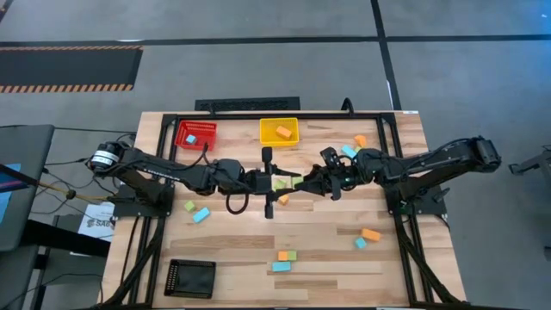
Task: Sort & place blocks by color
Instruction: Put the wooden green block into the black bin, then put the wooden blue block into the red bin
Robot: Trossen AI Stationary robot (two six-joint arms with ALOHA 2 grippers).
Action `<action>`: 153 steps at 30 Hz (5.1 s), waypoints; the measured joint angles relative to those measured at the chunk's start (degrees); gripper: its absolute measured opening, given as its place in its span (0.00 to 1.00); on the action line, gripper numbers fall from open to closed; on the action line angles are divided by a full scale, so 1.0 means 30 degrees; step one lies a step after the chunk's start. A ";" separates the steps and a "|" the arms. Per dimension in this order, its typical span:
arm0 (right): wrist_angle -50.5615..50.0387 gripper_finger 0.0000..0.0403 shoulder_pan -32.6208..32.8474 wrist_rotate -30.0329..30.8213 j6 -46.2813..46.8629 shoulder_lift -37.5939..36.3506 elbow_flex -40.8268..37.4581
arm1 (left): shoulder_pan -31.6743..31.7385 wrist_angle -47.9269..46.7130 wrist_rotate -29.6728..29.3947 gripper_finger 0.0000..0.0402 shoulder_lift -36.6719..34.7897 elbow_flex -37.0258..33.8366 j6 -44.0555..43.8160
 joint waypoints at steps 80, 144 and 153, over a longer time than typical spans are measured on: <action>-0.3279 0.71 -0.1013 -0.2830 -0.3299 0.0007 0.0000 | -1.4914 -2.8885 -0.0102 0.85 0.1927 0.3908 -2.5514; -2.5165 0.71 -1.0318 0.4365 -0.7341 0.3918 0.2222 | 0.4335 -0.6794 0.2134 0.76 -1.0972 -1.0638 -1.3377; -2.4210 0.71 -1.4772 0.3640 -1.5162 0.8064 0.2297 | 0.4328 -0.6900 0.0493 0.76 -1.0972 -1.0638 -1.4829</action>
